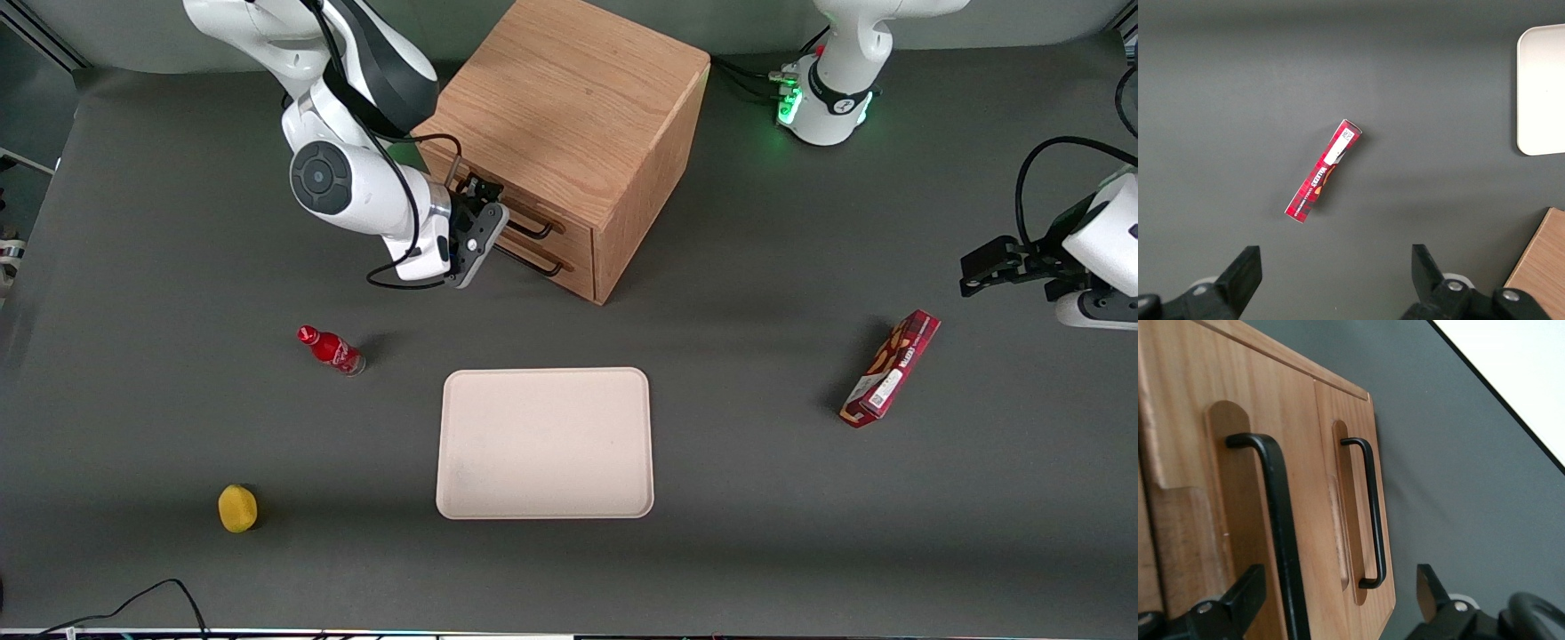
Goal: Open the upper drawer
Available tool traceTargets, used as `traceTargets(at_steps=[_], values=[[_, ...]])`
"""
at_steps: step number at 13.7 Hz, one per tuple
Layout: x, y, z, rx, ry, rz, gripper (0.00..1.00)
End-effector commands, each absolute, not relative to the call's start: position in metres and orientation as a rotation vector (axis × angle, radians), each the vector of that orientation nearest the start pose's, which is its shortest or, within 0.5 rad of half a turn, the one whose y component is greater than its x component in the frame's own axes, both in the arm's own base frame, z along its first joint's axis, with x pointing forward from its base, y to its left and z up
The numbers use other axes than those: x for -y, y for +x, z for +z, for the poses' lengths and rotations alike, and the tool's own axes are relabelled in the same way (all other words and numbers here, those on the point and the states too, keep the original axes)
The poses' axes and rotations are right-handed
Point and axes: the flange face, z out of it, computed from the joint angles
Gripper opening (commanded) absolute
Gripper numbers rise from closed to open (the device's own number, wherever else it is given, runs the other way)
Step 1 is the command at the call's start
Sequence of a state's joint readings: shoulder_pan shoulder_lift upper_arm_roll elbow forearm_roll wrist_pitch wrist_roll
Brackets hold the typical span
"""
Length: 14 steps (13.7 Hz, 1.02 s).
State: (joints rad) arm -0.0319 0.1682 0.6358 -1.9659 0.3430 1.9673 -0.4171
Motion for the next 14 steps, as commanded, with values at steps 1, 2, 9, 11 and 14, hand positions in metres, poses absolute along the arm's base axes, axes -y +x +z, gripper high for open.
traceTargets(at_steps=[1, 2, 9, 11, 14], values=[[-0.333, 0.459, 0.394, 1.141, -2.476, 0.226, 1.00], [-0.331, 0.460, 0.394, 1.145, -2.478, 0.224, 1.00], [-0.322, 0.477, 0.385, 1.176, -2.504, 0.208, 1.00], [-0.321, 0.490, 0.383, 1.193, -2.514, 0.200, 1.00], [-0.316, 0.508, 0.379, 1.180, -2.512, 0.189, 1.00]])
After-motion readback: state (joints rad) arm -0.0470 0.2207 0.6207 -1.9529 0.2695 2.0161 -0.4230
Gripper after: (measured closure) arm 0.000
